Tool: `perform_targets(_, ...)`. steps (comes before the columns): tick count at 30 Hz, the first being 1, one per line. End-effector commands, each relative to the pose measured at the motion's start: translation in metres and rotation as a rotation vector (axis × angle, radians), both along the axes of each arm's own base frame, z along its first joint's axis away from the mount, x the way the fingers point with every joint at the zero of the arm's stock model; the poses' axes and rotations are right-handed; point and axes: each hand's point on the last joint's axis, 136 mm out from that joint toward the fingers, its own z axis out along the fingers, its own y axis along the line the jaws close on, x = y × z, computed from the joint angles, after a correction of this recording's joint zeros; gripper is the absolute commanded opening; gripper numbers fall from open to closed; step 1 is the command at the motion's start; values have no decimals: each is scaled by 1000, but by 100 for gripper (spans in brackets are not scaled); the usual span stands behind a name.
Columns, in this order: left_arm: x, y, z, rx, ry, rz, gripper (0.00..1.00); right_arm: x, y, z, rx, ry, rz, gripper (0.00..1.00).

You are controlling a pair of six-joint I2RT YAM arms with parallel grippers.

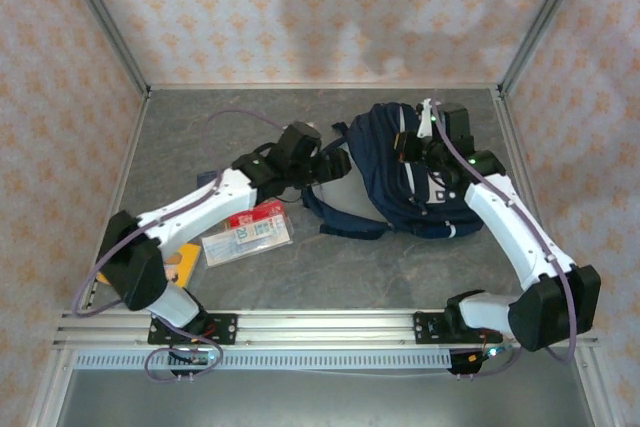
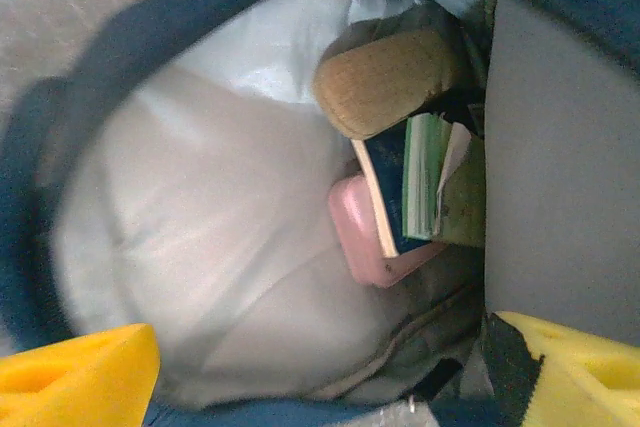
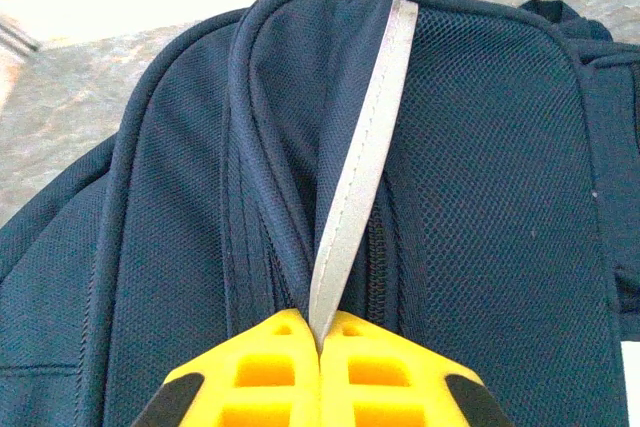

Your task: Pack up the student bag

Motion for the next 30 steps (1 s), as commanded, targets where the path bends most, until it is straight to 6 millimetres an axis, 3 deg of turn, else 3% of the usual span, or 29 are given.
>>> perform_targets(1, -22, 37, -3, 112, 26, 19, 86, 19, -31, -6, -158, -47, -147, 0)
perform_targets(8, -54, 91, -16, 264, 90, 84, 85, 20, -31, -22, -224, -24, -155, 6)
perform_targets(11, -66, 126, -19, 345, 131, 161, 84, 17, -31, -29, -292, -6, -165, 16)
perform_targets(13, -74, 146, -23, 392, 164, 191, 84, 14, -28, -26, -320, -3, -178, 29)
perform_targets(16, -86, 169, -30, 420, 202, 226, 83, 8, -17, -13, -343, 1, -169, 33)
perform_targets(18, -92, 180, -32, 411, 217, 249, 83, 1, 0, -6, -366, -7, -109, 33)
perform_targets(22, -101, 193, -29, 409, 219, 270, 83, -28, 70, -4, -410, -79, 151, 33)
perform_targets(25, -105, 195, -25, 395, 211, 274, 83, -60, 131, -25, -166, 58, 338, 35)
perform_targets(30, -106, 187, -17, 313, 173, 263, 83, -87, 198, -75, 138, 388, 433, 35)
